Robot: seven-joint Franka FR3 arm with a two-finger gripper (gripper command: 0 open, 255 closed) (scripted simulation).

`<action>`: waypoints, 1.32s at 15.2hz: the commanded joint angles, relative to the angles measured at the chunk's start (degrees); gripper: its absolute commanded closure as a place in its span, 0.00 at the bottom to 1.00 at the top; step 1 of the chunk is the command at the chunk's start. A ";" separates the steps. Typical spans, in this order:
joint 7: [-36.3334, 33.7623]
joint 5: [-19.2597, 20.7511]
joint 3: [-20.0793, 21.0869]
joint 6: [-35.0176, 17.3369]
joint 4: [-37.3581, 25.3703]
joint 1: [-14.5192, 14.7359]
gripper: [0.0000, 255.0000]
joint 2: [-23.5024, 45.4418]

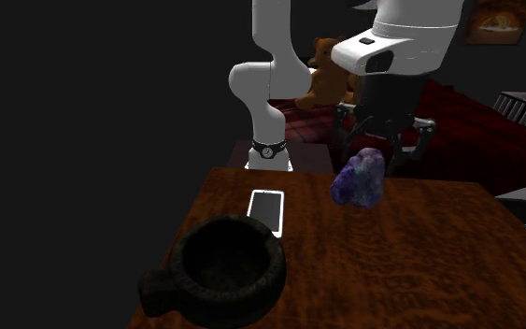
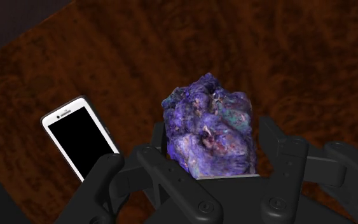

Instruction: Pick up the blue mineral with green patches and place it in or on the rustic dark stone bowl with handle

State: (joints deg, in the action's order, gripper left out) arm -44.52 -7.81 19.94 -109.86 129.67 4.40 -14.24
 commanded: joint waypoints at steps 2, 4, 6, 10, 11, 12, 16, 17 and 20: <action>-0.09 0.00 -0.16 2.58 -2.06 -0.02 1.00 -0.54; -0.09 0.00 -0.30 4.15 -3.27 -0.05 1.00 -0.92; -0.10 0.00 -0.44 5.72 -4.52 -0.08 1.00 -1.24; -0.16 0.05 -0.69 8.83 -7.17 -0.16 1.00 -1.71; -0.18 0.06 -0.74 9.60 -7.86 -0.18 1.00 -1.80; -0.20 0.08 -0.80 10.38 -8.56 -0.20 1.00 -1.87; 0.85 0.69 -1.65 12.09 -10.80 -0.84 1.00 -1.23; 1.94 1.25 -2.37 12.20 -11.60 -1.44 1.00 -0.42; 5.12 2.86 -4.40 12.60 -14.38 -3.20 1.00 2.27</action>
State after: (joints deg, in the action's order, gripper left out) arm -40.67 -5.46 16.34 -97.66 116.27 1.83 -12.61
